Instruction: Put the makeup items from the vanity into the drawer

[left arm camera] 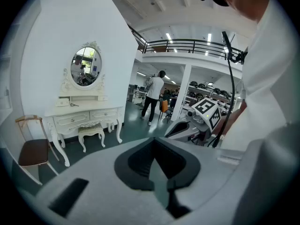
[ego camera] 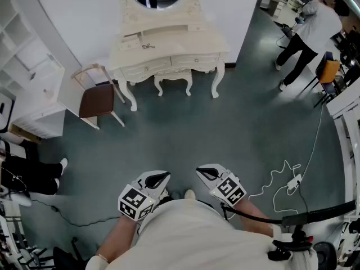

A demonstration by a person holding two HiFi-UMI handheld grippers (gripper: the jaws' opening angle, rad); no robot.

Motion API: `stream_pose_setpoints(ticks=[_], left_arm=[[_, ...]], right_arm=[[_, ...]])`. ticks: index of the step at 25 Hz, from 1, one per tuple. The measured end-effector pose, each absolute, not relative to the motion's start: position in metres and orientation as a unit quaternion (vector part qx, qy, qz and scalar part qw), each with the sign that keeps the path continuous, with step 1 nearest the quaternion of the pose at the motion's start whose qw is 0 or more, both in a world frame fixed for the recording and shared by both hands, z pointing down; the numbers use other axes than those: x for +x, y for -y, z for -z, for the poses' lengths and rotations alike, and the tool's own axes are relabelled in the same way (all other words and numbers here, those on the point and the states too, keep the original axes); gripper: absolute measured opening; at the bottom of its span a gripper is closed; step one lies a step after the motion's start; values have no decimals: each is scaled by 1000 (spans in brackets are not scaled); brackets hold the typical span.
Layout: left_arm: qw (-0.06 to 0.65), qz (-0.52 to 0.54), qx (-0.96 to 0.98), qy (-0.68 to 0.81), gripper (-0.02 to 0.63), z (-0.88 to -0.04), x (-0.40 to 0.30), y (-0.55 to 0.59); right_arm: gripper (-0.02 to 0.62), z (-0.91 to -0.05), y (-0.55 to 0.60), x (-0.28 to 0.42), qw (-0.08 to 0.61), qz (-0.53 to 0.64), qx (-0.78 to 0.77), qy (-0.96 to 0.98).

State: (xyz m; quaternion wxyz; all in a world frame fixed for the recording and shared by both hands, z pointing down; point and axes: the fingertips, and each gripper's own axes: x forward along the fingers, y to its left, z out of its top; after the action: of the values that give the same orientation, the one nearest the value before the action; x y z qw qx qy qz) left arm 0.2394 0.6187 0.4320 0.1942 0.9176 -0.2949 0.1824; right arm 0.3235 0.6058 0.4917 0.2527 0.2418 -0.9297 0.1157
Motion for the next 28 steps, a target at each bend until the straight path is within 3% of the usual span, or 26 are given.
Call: stream_pose_setpoints(ticks=[16, 28], left_arm=[[187, -180, 917, 304, -2, -432, 246, -602], [193, -155, 923, 296, -2, -447, 179, -495]], right_arm=[[2, -498, -587, 337, 241, -128, 253, 928], [34, -510, -488, 279, 249, -127, 279, 919]])
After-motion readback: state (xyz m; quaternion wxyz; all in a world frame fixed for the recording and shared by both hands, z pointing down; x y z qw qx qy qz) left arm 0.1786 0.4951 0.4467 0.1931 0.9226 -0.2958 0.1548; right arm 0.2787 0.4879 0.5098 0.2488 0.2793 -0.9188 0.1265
